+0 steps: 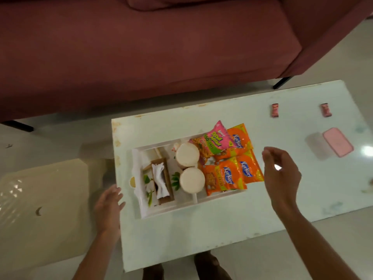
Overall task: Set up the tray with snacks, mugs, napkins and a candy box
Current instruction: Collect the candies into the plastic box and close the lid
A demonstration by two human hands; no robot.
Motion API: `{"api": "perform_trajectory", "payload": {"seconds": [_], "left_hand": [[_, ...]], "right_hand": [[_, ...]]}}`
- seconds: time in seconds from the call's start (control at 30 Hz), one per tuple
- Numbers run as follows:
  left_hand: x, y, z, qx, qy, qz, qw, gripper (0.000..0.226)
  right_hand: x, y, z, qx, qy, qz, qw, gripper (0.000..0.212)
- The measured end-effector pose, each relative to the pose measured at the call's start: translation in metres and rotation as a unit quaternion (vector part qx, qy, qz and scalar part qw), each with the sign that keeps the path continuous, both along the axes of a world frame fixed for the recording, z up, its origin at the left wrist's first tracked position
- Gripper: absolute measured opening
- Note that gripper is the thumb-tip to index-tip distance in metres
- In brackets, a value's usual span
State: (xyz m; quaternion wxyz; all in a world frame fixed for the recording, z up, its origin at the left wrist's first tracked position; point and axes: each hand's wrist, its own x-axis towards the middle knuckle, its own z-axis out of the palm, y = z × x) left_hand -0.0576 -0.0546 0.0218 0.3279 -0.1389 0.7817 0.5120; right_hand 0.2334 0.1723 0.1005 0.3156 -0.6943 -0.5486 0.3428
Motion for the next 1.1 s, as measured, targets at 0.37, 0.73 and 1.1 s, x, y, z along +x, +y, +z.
{"api": "perform_trajectory", "payload": {"seconds": [0.37,0.73,1.1], "left_hand": [[0.0,0.03,-0.048,-0.108,0.072,-0.115,0.985,0.037],[0.002,0.041,-0.051,-0.006,-0.034,-0.011,0.999,0.025],[-0.006,0.043,-0.058,0.013,-0.112,0.064,0.992,0.031]], "right_hand": [[0.045,0.102,-0.122,-0.354,0.065,0.082,0.929,0.019],[0.042,0.108,-0.161,-0.463,0.162,0.136,0.861,0.028],[0.032,0.097,-0.161,-0.415,0.108,0.086,0.899,0.023]]}}
